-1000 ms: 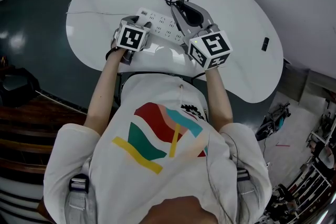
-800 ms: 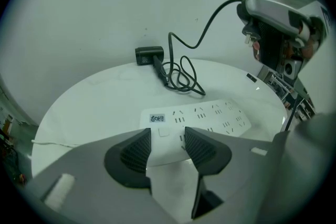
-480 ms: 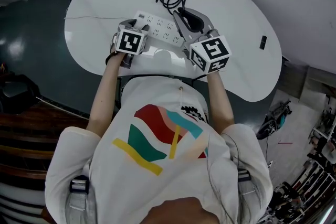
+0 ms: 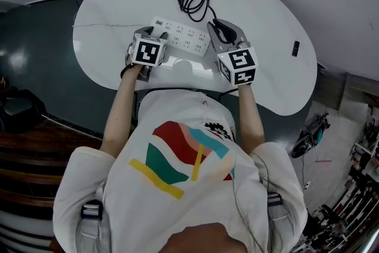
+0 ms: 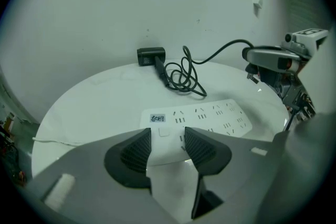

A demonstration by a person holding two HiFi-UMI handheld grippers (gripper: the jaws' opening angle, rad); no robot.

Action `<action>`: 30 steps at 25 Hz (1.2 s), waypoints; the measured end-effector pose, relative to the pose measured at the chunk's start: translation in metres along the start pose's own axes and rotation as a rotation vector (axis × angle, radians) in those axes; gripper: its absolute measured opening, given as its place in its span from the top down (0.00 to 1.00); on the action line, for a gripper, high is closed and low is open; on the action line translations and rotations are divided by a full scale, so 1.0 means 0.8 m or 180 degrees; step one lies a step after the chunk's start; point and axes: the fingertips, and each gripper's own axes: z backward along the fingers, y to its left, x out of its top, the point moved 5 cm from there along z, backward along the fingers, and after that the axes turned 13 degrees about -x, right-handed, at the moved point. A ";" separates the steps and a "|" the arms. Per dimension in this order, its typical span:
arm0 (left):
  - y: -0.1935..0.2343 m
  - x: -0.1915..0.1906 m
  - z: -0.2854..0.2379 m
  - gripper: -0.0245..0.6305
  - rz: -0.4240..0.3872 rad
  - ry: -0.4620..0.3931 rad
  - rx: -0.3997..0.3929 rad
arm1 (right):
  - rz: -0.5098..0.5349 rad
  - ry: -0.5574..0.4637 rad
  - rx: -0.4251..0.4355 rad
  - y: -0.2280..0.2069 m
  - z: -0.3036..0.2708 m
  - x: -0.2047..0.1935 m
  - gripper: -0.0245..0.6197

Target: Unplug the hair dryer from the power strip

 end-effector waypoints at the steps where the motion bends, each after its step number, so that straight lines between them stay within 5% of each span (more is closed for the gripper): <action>1: 0.000 0.000 0.000 0.66 -0.0002 -0.0004 0.0000 | -0.0004 0.0029 -0.0043 -0.005 0.000 -0.005 0.85; 14: 0.003 -0.003 -0.003 0.66 -0.0001 -0.0037 0.0005 | -0.0143 0.0541 -0.0521 -0.052 0.002 -0.071 0.85; 30: 0.001 -0.001 -0.001 0.66 0.0014 -0.0043 0.0006 | -0.0310 0.0979 -0.0518 -0.056 0.002 -0.132 0.85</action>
